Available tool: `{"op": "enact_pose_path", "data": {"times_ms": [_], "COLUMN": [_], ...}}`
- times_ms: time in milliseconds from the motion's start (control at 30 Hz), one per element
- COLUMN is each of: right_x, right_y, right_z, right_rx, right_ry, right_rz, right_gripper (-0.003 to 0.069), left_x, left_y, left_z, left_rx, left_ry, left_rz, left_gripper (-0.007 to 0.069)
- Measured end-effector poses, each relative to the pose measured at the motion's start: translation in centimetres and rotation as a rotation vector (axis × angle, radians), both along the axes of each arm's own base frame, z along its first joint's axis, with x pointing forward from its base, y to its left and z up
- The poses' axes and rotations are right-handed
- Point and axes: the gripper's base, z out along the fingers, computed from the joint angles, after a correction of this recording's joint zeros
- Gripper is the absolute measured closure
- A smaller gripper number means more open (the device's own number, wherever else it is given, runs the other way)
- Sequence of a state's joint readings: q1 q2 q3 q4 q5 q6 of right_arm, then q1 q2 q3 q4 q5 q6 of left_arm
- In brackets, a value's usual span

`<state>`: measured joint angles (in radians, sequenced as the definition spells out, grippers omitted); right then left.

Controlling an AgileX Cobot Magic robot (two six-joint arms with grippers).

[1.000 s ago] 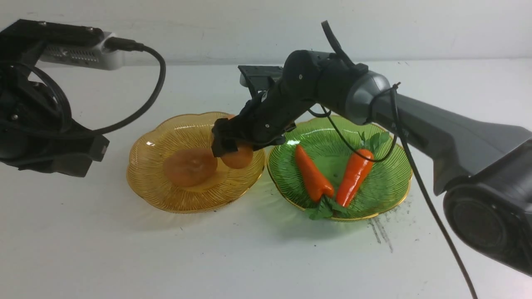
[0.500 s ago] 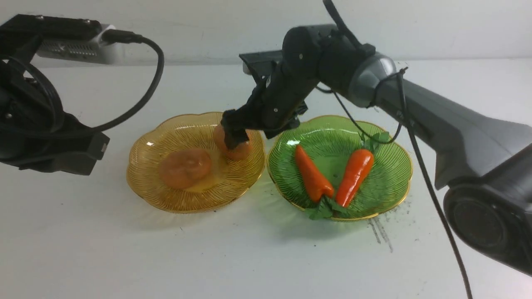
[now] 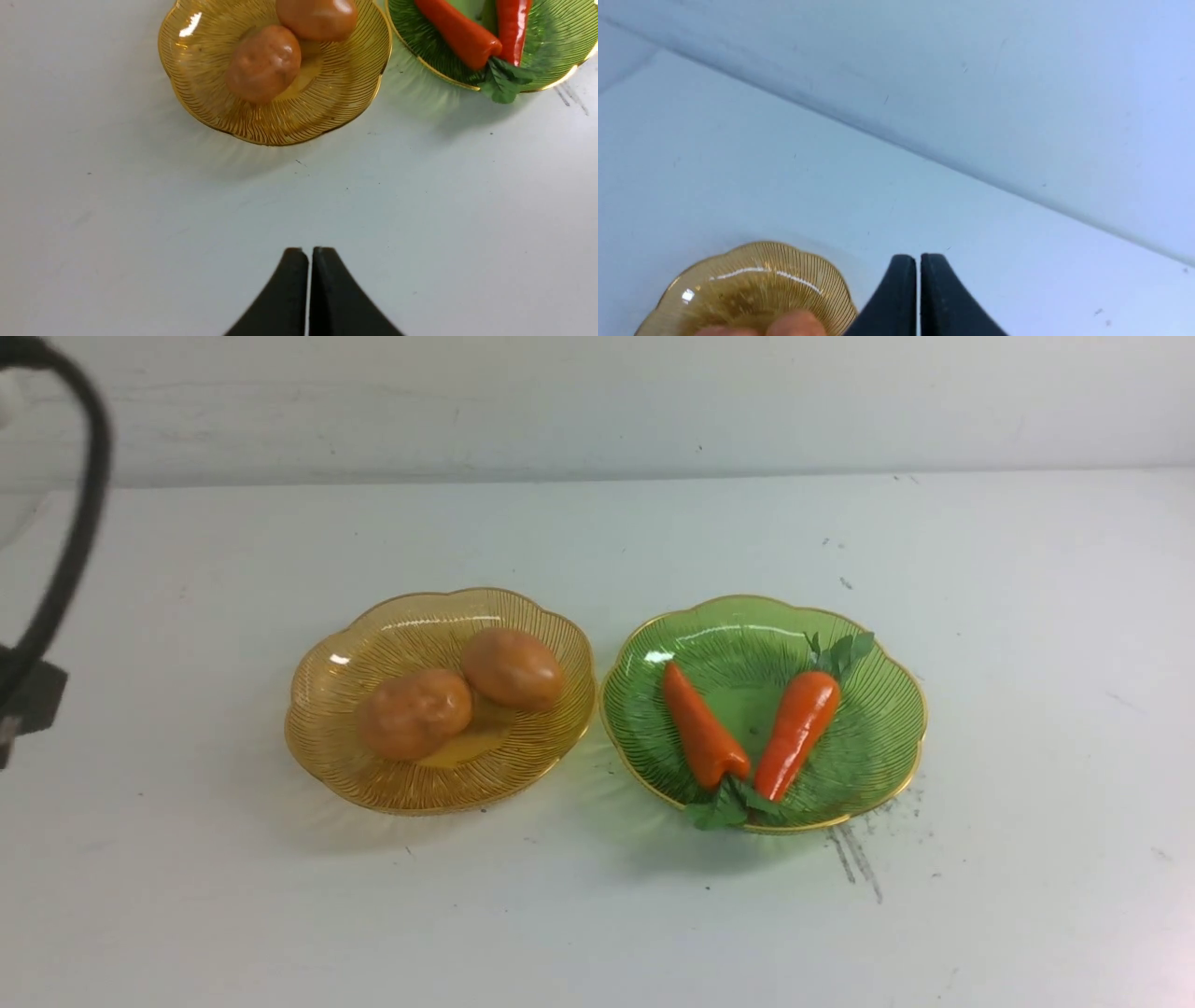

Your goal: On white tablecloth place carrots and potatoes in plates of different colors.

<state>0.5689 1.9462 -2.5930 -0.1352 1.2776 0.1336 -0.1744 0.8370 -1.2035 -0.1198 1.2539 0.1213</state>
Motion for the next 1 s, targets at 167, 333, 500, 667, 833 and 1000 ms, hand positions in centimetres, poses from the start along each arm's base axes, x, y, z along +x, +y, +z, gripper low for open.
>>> {"op": "enact_pose_path", "data": {"times_ms": [167, 333, 500, 667, 833, 1000], "right_x": [-5.1, -9.3, -14.4, -20.4, -26.1, -31.3], "right_y": [-3.3, -6.6, -10.1, -13.8, -17.0, -19.7], "right_z": [3.8, 3.8, 0.1, -3.8, -9.6, -16.0], "right_rx": [0.039, -0.021, -0.062, 0.031, 0.145, 0.254], "right_ry": [-0.047, -0.023, 0.062, -0.040, -0.255, -0.583], "right_rz": [-0.008, -0.051, -0.091, -0.077, -0.028, 0.042], "right_gripper": [0.0673, 0.0673, 0.0673, 0.0673, 0.0673, 0.0673], "left_x": [-4.5, -7.3, -8.3, -7.5, -6.6, -5.8], "left_y": [0.8, 1.3, 1.4, 1.0, 0.7, 0.4], "left_z": [-1.6, -4.2, -6.6, -8.3, -9.9, -11.0], "left_rx": [-0.014, -0.046, -0.095, -0.151, -0.204, -0.261], "left_ry": [-0.071, -0.200, -0.320, -0.344, -0.343, -0.374], "left_rz": [0.002, 0.012, 0.020, 0.022, 0.029, 0.048], "left_gripper": [0.0627, 0.0627, 0.0627, 0.0627, 0.0627, 0.0627]}}
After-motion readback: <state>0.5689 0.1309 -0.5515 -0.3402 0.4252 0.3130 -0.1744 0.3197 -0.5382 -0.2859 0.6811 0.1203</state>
